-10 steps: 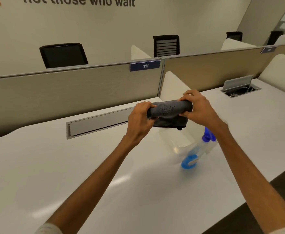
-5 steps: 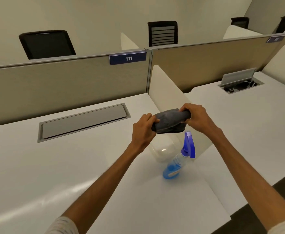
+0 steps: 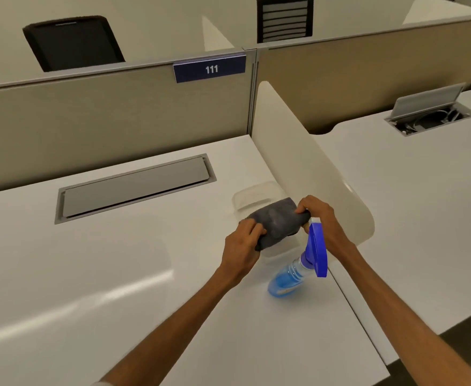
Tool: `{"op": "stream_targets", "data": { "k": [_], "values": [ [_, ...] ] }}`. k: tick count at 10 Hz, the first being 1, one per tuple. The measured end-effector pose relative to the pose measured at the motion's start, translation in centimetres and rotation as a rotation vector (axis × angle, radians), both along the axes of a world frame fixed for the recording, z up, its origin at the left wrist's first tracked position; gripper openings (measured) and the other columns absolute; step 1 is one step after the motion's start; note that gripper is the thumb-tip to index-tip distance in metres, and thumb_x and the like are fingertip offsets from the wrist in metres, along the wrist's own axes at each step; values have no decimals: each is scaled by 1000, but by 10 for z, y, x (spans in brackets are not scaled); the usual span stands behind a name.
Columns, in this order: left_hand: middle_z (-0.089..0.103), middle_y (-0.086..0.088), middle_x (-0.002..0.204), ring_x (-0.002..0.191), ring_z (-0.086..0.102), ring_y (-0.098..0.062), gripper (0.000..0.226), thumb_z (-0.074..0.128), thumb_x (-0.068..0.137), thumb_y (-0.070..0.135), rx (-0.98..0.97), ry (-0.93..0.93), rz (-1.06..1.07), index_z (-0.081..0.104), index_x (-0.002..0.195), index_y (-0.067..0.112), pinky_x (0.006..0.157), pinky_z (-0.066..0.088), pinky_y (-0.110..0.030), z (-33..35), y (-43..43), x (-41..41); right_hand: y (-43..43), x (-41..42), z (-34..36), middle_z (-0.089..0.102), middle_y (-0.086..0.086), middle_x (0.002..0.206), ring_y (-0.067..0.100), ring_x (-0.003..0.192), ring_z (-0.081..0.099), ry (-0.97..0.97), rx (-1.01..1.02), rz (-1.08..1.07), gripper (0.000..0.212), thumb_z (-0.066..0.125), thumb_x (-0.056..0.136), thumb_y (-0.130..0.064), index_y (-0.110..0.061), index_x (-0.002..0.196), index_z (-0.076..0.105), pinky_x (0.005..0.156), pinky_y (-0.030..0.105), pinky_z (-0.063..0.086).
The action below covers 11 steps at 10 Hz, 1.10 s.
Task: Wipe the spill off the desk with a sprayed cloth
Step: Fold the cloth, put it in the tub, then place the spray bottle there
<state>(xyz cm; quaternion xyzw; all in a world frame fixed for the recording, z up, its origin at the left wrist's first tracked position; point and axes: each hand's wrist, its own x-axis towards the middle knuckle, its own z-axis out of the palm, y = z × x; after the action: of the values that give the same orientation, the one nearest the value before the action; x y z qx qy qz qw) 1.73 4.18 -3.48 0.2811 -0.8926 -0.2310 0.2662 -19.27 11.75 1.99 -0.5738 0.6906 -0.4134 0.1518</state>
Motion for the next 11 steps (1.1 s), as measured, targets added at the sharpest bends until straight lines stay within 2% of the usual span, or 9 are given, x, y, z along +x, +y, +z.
{"op": "stream_targets", "data": {
  "k": [1,2,3,4,5,6,7,8,11],
  "values": [
    [64,-10,109,91,64,-25,41,76,73,12,37,-26,5,57,109,16,70,60,-35,-3,-1,-1,5,3,-10,60,8,76,16,66,58,-17,-21,-23,52,61,72,-43,8,82,57,64,40,51],
    [59,-3,117,101,57,-18,47,73,74,34,57,-64,-33,55,115,19,76,57,-28,-2,-4,1,9,4,-16,63,20,76,17,66,59,-27,14,-68,56,61,70,-44,11,83,58,64,34,50],
    [59,-1,119,106,54,-15,48,65,80,49,51,-49,-35,55,118,21,84,50,-23,-2,0,3,6,5,-25,64,23,88,10,71,53,-39,135,-125,34,59,77,-29,3,88,60,69,27,46],
    [64,-8,119,111,57,-25,41,66,84,39,-3,-51,0,61,117,14,97,49,-35,0,4,1,3,4,-32,55,19,110,6,76,46,-104,309,-183,18,50,87,0,-13,96,60,70,23,40],
    [63,-12,122,118,54,-28,38,66,86,33,48,-101,33,62,118,11,100,48,-38,4,3,-2,5,4,-33,55,2,116,-3,82,50,-185,370,-141,32,52,90,1,-21,111,60,74,15,42],
    [62,-11,122,116,53,-26,33,64,88,29,120,-126,57,64,114,10,96,47,-33,7,-2,-2,4,6,-33,55,-7,119,-5,93,51,-40,448,-55,42,60,88,-4,-25,123,58,75,0,36],
    [65,-13,115,111,55,-26,28,67,86,26,132,-153,44,67,108,7,91,50,-34,13,-4,-3,-9,11,-35,56,3,126,16,113,53,120,496,29,39,68,84,-10,-20,121,62,88,13,36],
    [68,-13,106,106,56,-27,23,68,84,21,122,-209,34,70,99,4,81,53,-37,17,-5,-7,-15,19,-34,58,9,128,27,119,53,166,537,53,36,66,84,-6,-17,119,65,99,34,41],
    [69,-15,107,95,62,-31,19,58,89,12,172,-353,23,68,104,4,83,49,-35,14,-6,-23,-15,25,-34,59,8,129,26,120,54,145,598,61,33,63,86,-4,-15,117,66,101,32,42]
  ]
}}
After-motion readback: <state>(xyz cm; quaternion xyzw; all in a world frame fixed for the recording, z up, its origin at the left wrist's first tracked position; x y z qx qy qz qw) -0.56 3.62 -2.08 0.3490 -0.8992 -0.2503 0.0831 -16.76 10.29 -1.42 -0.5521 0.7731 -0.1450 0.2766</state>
